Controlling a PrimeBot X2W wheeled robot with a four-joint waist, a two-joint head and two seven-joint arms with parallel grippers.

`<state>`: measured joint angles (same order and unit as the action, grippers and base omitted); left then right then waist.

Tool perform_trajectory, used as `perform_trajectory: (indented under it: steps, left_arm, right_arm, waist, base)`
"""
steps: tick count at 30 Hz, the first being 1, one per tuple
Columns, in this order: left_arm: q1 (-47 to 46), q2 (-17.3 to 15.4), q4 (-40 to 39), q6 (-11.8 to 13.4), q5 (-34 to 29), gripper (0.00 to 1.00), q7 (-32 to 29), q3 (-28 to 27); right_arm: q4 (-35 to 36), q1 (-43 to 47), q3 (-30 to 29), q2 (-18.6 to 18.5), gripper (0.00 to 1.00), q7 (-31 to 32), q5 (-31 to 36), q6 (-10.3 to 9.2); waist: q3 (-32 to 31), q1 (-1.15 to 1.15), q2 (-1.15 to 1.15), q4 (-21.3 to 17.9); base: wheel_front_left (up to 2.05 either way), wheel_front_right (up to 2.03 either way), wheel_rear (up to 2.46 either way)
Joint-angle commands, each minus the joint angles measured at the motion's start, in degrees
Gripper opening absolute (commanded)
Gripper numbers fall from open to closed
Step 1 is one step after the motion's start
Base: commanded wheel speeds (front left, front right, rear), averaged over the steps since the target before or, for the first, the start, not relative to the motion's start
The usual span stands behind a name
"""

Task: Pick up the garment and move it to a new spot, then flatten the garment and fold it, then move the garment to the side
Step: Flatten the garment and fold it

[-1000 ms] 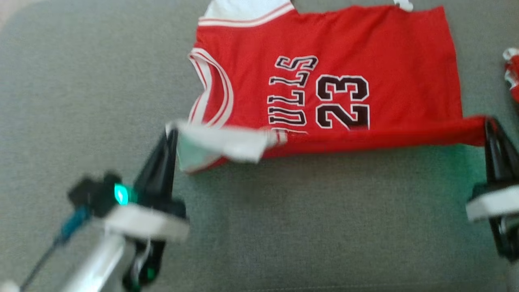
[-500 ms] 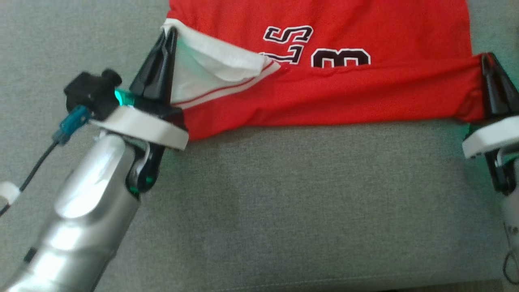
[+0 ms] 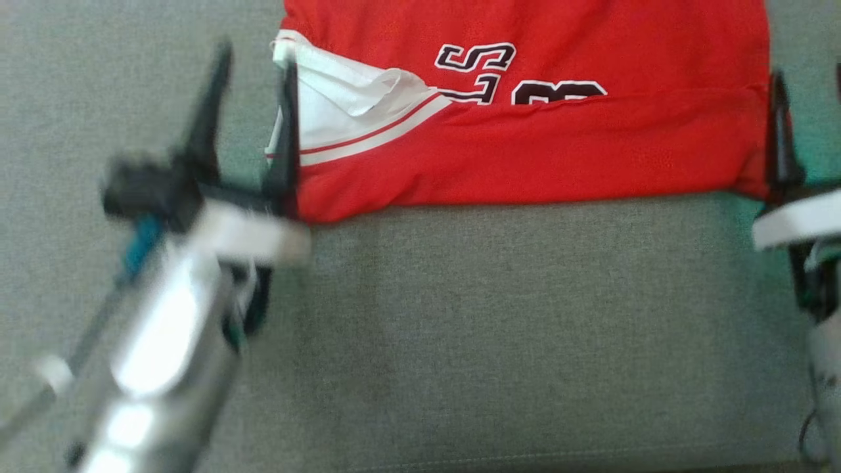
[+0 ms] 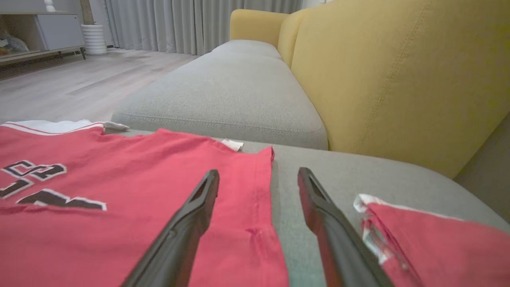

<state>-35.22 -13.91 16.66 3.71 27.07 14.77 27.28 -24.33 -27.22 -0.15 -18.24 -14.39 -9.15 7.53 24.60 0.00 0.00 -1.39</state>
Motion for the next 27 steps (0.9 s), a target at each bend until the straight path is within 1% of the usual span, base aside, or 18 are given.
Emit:
perform_trajectory:
  steps: [1, 4, 7, 10, 14, 16, 17, 20, 21, 22, 25, 27]
  left_arm:
    - [3.4, -0.9, -1.5, 0.7, -0.6, 1.0, 0.2, -2.4]
    - [9.4, 0.1, -1.0, 2.2, -0.9, 1.0, 0.2, -2.7]
    - [12.8, 0.9, 0.6, 3.3, 0.0, 1.0, -0.3, -2.6]
    - [14.1, 0.9, 2.5, 3.4, 0.5, 1.0, -2.9, -1.7]
    - [14.0, 0.4, 4.5, 5.6, 0.7, 1.0, -4.6, -2.6]
    - [13.9, 0.4, 5.5, 5.8, 1.3, 1.0, -6.0, -2.9]
    - [13.7, 0.2, 5.9, 5.9, 1.5, 0.97, -6.3, -3.0]
    - [13.5, 0.2, 6.6, 5.5, 2.4, 0.46, -7.0, -3.2]
    - [13.5, 0.1, 6.7, 5.0, 2.7, 0.17, -7.2, -3.1]
    - [13.5, 0.2, 6.8, 4.2, 3.2, 0.0, -7.6, -2.9]
    - [13.8, 0.3, 6.6, 1.8, 4.5, 0.0, -8.5, -2.1]
    - [14.1, 0.3, 6.2, 1.1, 4.9, 0.0, -8.1, -2.1]
  right_arm:
    - [1.9, 2.9, 0.2, 0.2, 1.0, -0.6, 0.0, -0.04]
    - [3.1, 5.2, -0.9, 1.6, 1.0, -0.6, 0.0, -0.04]
    - [3.8, 6.8, -1.7, 3.0, 1.0, -0.6, 0.3, -0.04]
    - [3.8, 7.8, -1.8, 3.8, 1.0, -0.6, 0.5, -0.04]
    - [3.9, 8.1, -1.7, 4.2, 1.0, -0.6, 0.6, -0.04]
    - [3.7, 8.1, -1.6, 4.3, 1.0, -0.6, 0.7, -0.04]
    - [3.7, 8.1, -1.6, 4.3, 1.0, -0.6, 0.6, -0.04]
    - [3.3, 8.1, -1.7, 4.4, 1.0, -0.6, 0.4, -0.04]
    - [2.9, 8.3, -1.6, 4.4, 1.0, -0.6, 0.4, -0.04]
    - [2.5, 8.3, -1.5, 4.5, 1.0, -0.6, 0.3, -0.04]
    - [-0.3, 8.4, -1.8, 4.6, 1.0, -0.6, -0.5, -0.04]
    - [-3.2, 8.2, -2.1, 4.7, 1.0, -0.6, -0.7, -0.04]
  waist:
    - [-0.8, 0.0, 0.0, 0.0]
    - [-1.9, 0.0, 0.0, -0.2]
    - [-2.7, 0.0, 0.0, -0.4]
    - [-3.0, 0.0, 0.0, -0.7]
    - [-2.9, 0.0, 0.0, -1.1]
    - [-2.8, 0.0, 0.0, -1.3]
    - [-2.7, 0.0, 0.0, -1.4]
    - [-2.6, 0.0, 0.0, -1.6]
    - [-2.6, 0.0, 0.0, -1.6]
    - [-2.7, 0.0, 0.0, -1.6]
    - [-3.1, 0.0, 0.0, -1.4]
    - [-3.6, 0.0, 0.0, -1.1]
  base:
    - [0.0, 0.0, 0.0]
    - [0.0, 0.0, 0.0]
    - [0.0, 0.0, 0.0]
    - [0.0, 0.0, 0.0]
    - [0.0, 0.0, 0.0]
    - [0.0, 0.0, 0.0]
    - [0.0, 0.0, 0.0]
    - [0.0, 0.0, 0.0]
    - [0.0, 0.0, 0.0]
    - [0.0, 0.0, 0.0]
    - [0.0, 0.0, 0.0]
    - [0.0, 0.0, 0.0]
